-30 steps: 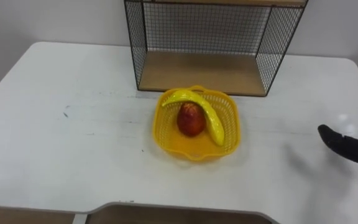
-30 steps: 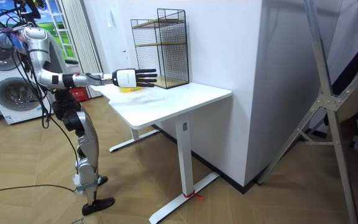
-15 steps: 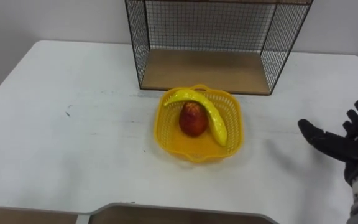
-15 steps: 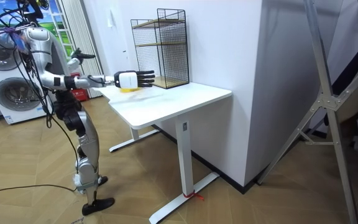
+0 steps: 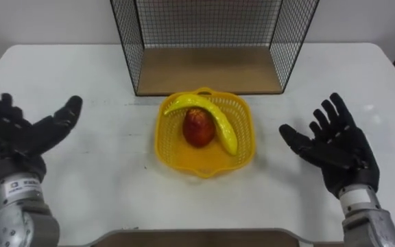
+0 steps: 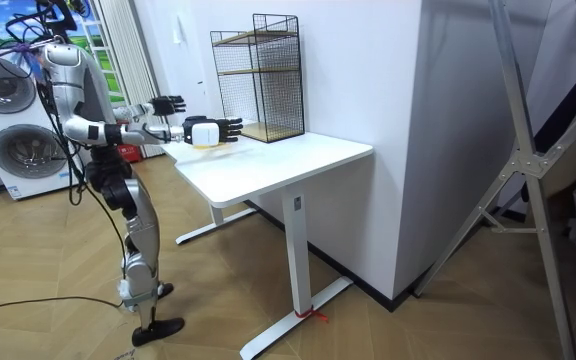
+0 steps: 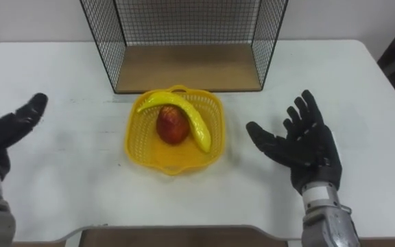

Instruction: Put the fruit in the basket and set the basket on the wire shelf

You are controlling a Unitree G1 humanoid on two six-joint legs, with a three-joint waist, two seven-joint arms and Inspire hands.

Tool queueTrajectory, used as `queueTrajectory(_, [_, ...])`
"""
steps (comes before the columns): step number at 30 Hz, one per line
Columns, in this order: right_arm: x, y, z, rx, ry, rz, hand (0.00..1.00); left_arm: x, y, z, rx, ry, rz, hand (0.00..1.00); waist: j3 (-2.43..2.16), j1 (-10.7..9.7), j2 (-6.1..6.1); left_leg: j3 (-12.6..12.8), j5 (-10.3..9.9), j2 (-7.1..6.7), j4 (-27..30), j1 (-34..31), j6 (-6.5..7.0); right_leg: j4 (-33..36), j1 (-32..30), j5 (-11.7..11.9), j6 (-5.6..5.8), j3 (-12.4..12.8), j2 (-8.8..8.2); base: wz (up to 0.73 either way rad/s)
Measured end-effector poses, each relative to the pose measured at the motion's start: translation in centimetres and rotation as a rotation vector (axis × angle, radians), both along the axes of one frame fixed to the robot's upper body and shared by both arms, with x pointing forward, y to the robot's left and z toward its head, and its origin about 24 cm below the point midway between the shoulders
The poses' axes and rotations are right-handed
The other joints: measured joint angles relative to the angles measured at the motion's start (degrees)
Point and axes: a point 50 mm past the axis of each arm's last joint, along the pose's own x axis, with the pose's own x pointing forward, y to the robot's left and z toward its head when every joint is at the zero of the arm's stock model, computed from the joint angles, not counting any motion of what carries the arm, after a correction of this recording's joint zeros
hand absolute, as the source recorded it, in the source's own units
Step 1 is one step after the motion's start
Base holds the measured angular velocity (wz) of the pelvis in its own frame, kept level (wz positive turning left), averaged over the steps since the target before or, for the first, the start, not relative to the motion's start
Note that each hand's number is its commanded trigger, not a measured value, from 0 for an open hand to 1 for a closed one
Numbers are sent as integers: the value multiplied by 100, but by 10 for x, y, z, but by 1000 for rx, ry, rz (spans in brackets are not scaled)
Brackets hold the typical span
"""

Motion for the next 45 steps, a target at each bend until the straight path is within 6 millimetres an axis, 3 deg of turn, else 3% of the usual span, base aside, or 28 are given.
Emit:
queueTrajectory(12, [4,25,-10,80,14,129,0,6,-27,-29,-48,104,-206,0,-9,-24,-71,120,0,11,-5,-8,0,17,-45,1,0,59,-3,-4])
queueTrajectory(24, [11,45,-13,127,11,227,0,7,-59,-36,-103,104,-374,0,1,-120,-125,272,0,28,-11,43,0,22,-73,1,-1,282,15,-6])
queueTrajectory(29, [14,49,-16,142,10,247,0,7,-64,-36,-113,101,-404,0,19,-137,-204,297,0,35,-3,57,0,25,-69,5,-6,297,21,-2])
queueTrajectory(45, [16,52,-21,149,27,265,0,8,-71,-36,-150,95,-431,0,23,-142,-124,297,-4,72,-14,13,-7,30,-87,14,-21,289,60,0])
